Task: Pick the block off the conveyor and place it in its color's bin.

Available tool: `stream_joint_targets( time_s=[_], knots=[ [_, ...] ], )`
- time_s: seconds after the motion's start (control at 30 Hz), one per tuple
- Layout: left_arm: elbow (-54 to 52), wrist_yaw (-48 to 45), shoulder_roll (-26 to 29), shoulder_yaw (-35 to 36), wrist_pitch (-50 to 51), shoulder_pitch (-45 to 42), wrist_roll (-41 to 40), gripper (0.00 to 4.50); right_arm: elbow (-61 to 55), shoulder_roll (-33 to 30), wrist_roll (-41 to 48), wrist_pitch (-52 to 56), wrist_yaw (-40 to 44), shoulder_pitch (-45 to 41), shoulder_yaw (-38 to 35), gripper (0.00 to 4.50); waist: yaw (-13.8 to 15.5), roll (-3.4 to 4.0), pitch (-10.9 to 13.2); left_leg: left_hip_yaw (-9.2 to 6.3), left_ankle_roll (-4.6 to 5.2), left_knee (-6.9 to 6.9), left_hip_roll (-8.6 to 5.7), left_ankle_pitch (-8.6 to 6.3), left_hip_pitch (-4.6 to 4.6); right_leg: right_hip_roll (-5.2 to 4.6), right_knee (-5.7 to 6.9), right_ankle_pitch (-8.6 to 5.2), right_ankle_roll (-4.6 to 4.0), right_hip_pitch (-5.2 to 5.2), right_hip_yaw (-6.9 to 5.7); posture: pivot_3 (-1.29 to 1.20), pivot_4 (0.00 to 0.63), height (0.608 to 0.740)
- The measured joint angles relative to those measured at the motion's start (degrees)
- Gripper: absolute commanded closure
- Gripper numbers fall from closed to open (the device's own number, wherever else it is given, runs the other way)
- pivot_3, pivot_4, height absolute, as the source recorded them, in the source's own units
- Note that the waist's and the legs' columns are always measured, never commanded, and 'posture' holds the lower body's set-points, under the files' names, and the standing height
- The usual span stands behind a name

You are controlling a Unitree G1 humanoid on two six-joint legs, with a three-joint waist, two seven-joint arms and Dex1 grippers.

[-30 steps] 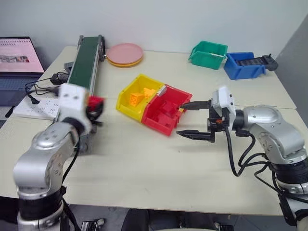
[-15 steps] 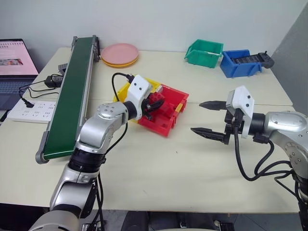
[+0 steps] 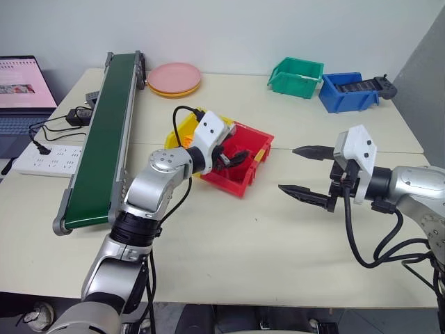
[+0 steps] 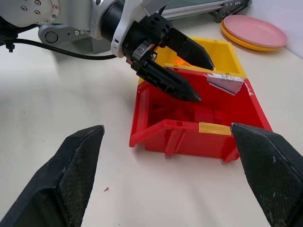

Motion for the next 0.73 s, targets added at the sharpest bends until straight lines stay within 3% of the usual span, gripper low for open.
stream_joint_targets(
  time_s=[0.23, 0.4, 0.5, 0.73],
  knots=[
    [-7.2, 0.0, 4.2, 4.2, 1.2, 2.7, -0.5, 0.04, 0.4, -0.2, -0.7, -1.7, -0.1, -0.1, 0.4, 0.0, -0.3, 0.01, 0.0, 0.02, 0.0, -0.02, 0.05, 0.0, 0.05, 0.03, 0.01, 0.0, 0.0, 0.0, 0.03, 0.0, 0.15, 0.74],
    [-16.6, -0.1, 9.4, 7.8, 5.3, 13.5, -1.8, 0.04, 3.3, 0.0, -3.4, -7.3, 1.5, -0.2, 1.1, 0.0, -0.2, 0.02, 0.0, 0.02, 0.0, -0.03, 0.06, 0.0, 0.09, 0.02, 0.01, 0.0, 0.0, 0.02, 0.02, 0.0, 0.15, 0.74],
    [-21.7, 0.7, 11.2, 13.9, 6.3, 20.3, -3.3, 0.04, 5.7, 1.2, -4.7, -12.1, 3.4, 0.2, 1.9, 0.0, -0.2, 0.02, 0.0, 0.0, 0.01, 0.0, 0.07, 0.0, 0.12, 0.02, 0.04, 0.0, 0.0, 0.04, 0.0, 0.0, 0.15, 0.74],
    [-30.2, 5.1, 9.9, 23.1, 7.3, 30.4, -5.1, 0.04, 14.0, 4.2, -8.0, -21.2, 7.0, 0.6, 4.1, 0.0, 0.0, 0.01, 0.0, 0.09, 0.01, -0.02, 0.04, -0.01, 0.22, -0.05, -0.01, 0.01, 0.01, 0.13, 0.06, 0.0, 0.15, 0.74]
  ],
)
